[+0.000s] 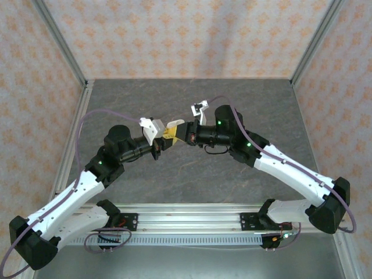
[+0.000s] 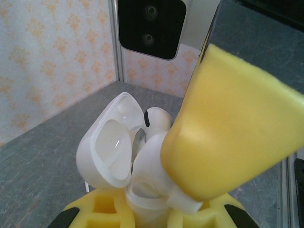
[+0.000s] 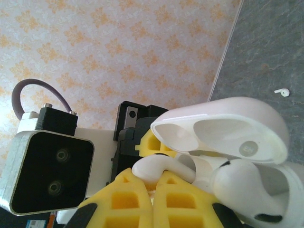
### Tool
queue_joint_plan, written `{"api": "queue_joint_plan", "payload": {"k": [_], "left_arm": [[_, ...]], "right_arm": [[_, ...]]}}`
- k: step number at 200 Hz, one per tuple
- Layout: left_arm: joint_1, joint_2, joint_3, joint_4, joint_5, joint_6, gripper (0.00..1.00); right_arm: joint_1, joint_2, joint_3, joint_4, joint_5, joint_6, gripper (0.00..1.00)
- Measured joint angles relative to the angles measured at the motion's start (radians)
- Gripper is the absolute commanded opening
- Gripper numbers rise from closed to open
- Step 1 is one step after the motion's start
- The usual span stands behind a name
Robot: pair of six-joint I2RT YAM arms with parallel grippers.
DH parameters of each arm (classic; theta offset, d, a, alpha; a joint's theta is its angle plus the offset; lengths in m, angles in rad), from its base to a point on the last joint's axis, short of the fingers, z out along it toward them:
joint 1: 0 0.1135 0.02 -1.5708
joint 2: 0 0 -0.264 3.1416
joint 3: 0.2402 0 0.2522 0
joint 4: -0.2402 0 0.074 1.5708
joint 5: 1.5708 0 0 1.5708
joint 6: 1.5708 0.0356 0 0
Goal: Insert wireless bluetooth earbuds into charging case
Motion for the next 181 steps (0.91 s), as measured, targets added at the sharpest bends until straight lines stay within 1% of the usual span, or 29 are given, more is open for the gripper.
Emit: {"api": "queue_joint_plan", "payload": {"k": [46, 71, 144, 181], "left_arm": [[0.000, -0.003, -0.001, 0.000, -0.017, -0.008, 0.00], [0.000, -0.003, -0.005, 0.000, -0.018, -0.011, 0.00], [-0.001, -0.012, -0.018, -0.002, -0.026, -0.016, 0.00], [-0.001, -0.012, -0.024, -0.010, -0.032, -0.016, 0.00]], "right_arm": [[0.000, 0.000, -0.024, 0.052, 0.008, 0.040, 0.00], [0.002, -0.001, -0.029, 0.058, 0.019, 0.050, 0.08], [0.006, -0.014, -0.029, 0.027, 0.051, 0.035, 0.25], [0.006, -0.015, -0.026, -0.003, 0.055, 0.023, 0.26]]}}
